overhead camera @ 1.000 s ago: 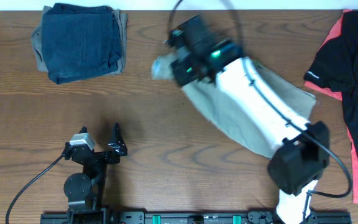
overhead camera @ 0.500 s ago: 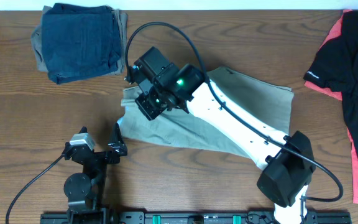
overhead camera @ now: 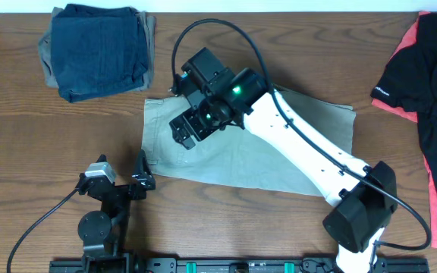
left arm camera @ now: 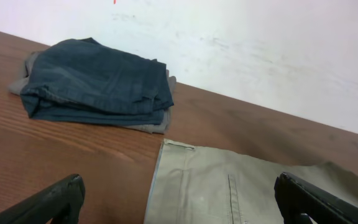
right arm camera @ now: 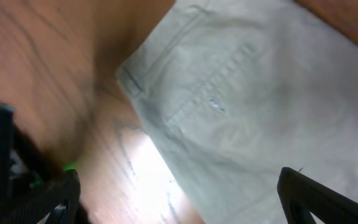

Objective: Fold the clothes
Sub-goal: 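Drag the khaki trousers leftward onto the table center with the right gripper, then pull the right gripper back right, spreading the trousers flat, then release the trousers and retract the right gripper to the right, then move the left gripper to the trousers' left edge and grasp it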

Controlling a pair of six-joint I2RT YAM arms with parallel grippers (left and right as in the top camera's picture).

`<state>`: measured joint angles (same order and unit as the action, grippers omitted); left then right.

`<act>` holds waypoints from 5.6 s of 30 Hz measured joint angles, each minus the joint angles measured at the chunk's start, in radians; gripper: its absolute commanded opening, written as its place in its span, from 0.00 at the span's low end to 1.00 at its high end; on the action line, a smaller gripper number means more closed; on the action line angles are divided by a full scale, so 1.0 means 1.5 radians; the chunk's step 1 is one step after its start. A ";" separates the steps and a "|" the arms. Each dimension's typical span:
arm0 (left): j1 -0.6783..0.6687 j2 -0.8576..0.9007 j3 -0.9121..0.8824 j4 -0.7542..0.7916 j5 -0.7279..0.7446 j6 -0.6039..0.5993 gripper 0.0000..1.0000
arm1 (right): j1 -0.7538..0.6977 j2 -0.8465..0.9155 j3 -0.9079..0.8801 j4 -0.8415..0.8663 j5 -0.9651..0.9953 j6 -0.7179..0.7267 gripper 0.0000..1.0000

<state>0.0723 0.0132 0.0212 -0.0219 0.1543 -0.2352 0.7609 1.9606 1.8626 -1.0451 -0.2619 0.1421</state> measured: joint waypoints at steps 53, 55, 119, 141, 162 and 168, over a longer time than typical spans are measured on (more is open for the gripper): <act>0.000 0.000 0.000 0.000 0.000 0.000 0.98 | 0.013 0.210 -0.037 0.151 -0.033 0.179 0.16; 0.000 0.000 0.000 0.000 0.000 0.000 0.98 | -0.017 0.170 -0.037 0.117 0.000 0.180 0.24; 0.000 0.000 0.000 0.000 0.000 0.000 0.98 | -0.478 -0.237 -0.537 -0.030 0.332 0.380 0.25; 0.000 0.000 0.000 0.000 0.000 0.000 0.98 | -0.718 -0.331 -0.537 0.136 0.303 0.230 0.99; 0.000 0.003 0.000 0.006 0.064 -0.111 0.98 | -0.730 -0.331 -0.537 0.136 0.294 0.226 0.99; 0.000 0.021 0.001 0.014 0.197 -0.254 0.98 | -0.730 -0.331 -0.537 0.136 0.294 0.226 0.99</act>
<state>0.0723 0.0452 0.0231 -0.0010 0.4500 -0.6159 -0.3344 1.4635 1.0576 -0.8410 0.1787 0.4808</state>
